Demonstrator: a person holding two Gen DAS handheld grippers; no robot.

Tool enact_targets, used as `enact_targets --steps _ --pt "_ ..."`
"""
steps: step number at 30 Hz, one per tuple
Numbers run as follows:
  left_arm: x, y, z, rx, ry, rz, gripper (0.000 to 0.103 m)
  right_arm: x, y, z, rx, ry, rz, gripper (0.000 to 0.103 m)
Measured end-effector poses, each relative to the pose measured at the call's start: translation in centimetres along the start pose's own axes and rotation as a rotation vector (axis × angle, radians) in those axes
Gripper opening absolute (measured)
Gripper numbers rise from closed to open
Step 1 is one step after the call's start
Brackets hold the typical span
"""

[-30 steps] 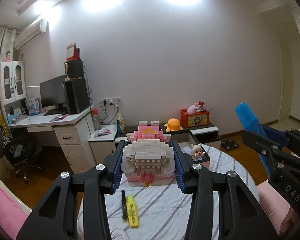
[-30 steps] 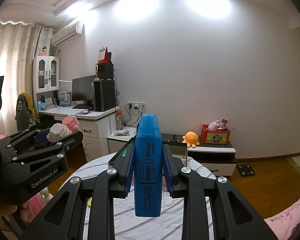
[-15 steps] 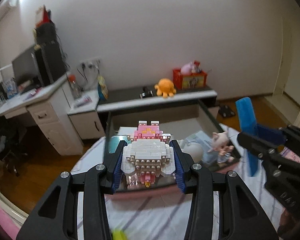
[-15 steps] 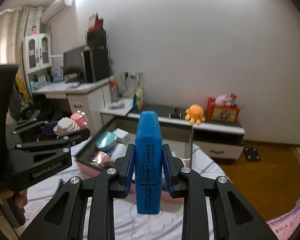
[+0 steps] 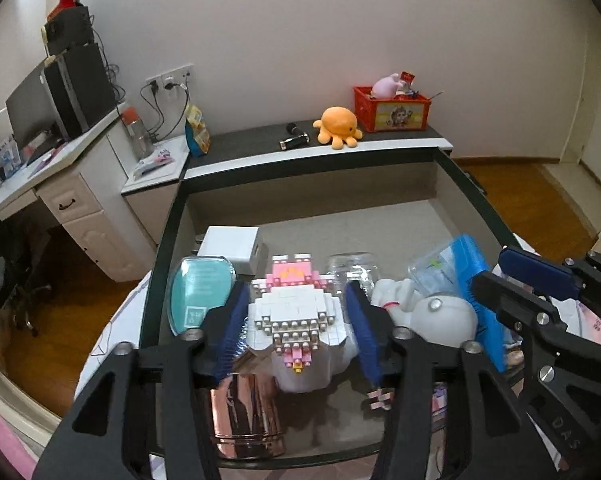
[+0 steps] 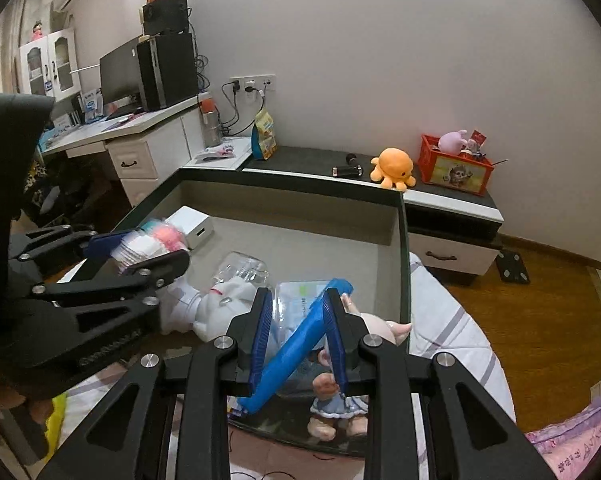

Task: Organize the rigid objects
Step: 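Carry the block toy and blue marker into the pink box and open both grippers, then withdraw both tools back from the pink box toward the yellow highlighter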

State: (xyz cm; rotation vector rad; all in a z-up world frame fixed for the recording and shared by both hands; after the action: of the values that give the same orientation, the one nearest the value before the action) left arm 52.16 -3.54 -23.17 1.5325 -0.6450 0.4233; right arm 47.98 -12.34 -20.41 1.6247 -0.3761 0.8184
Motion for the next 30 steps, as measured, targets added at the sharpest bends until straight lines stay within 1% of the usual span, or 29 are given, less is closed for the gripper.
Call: enact_targets --steps 1,2,3,4,5,6,9,10,11,14,16,19,20,22,24,27,30 --pt "0.1 0.2 0.0 -0.001 0.005 0.010 0.079 -0.2 0.5 0.0 -0.001 -0.001 0.008 0.028" --pt "0.1 0.6 -0.1 0.003 0.008 0.026 0.086 0.1 0.6 -0.1 -0.001 -0.003 0.014 0.030" --pt "0.1 1.2 -0.2 0.017 0.011 0.050 0.087 0.2 0.9 0.0 -0.005 -0.005 0.018 0.040" --pt "0.1 1.6 -0.3 0.024 0.015 0.059 0.090 0.1 1.4 0.1 -0.014 -0.011 0.027 0.045" --pt "0.2 2.0 -0.6 0.026 0.023 0.065 0.095 0.3 1.8 0.1 -0.011 -0.013 0.043 0.054" --pt "0.2 2.5 -0.9 0.020 0.032 0.072 0.098 0.4 2.2 0.2 -0.009 -0.016 0.052 0.063" --pt "0.0 4.4 -1.5 0.021 0.055 0.105 0.100 0.5 3.9 0.1 -0.003 -0.021 0.083 0.076" --pt "-0.2 5.1 -1.6 0.022 0.059 0.113 0.101 0.3 4.8 0.0 0.001 -0.027 0.096 0.079" --pt "-0.4 5.8 -1.7 0.020 0.063 0.123 0.101 0.2 5.4 -0.1 0.002 -0.032 0.104 0.081" --pt "-1.3 8.6 -1.8 0.014 0.071 0.160 0.103 -0.3 7.5 -0.5 0.006 -0.038 0.130 0.081" --pt "-2.3 10.7 -1.9 0.024 0.071 0.190 0.103 -0.8 8.8 -0.7 -0.002 -0.040 0.145 0.083" --pt "-4.0 13.7 -2.0 0.037 0.074 0.237 0.103 -1.9 11.6 -1.3 -0.017 -0.036 0.192 0.086" --pt "-4.6 14.7 -2.0 0.041 0.077 0.252 0.103 -2.5 12.8 -1.7 -0.020 -0.035 0.213 0.090" --pt "-6.1 16.8 -2.0 0.046 0.078 0.278 0.103 -3.3 14.7 -2.2 -0.037 -0.033 0.248 0.103" --pt "-7.4 18.8 -1.9 0.046 0.082 0.314 0.103 -4.0 16.6 -2.7 -0.053 -0.027 0.283 0.103" --pt "-9.2 22.0 -1.7 0.053 0.078 0.369 0.103 -5.3 19.6 -3.8 -0.045 -0.025 0.328 0.103" --pt "-11.1 25.0 -1.7 0.063 0.084 0.413 0.103 -6.6 22.3 -4.8 -0.068 -0.009 0.369 0.103"
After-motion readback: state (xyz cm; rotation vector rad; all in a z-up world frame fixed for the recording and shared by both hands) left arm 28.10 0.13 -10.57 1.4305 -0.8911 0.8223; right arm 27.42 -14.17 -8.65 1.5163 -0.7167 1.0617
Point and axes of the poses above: each gripper's, at about its wrist camera, not at the fingertips, and y roughly against the way its jaws point, z to its right, x to its top, the point moved 9 cm from there along -y, roughly the way its jaws point, and after that the axes turned 5 degrees about -z, right-handed, at the moved point
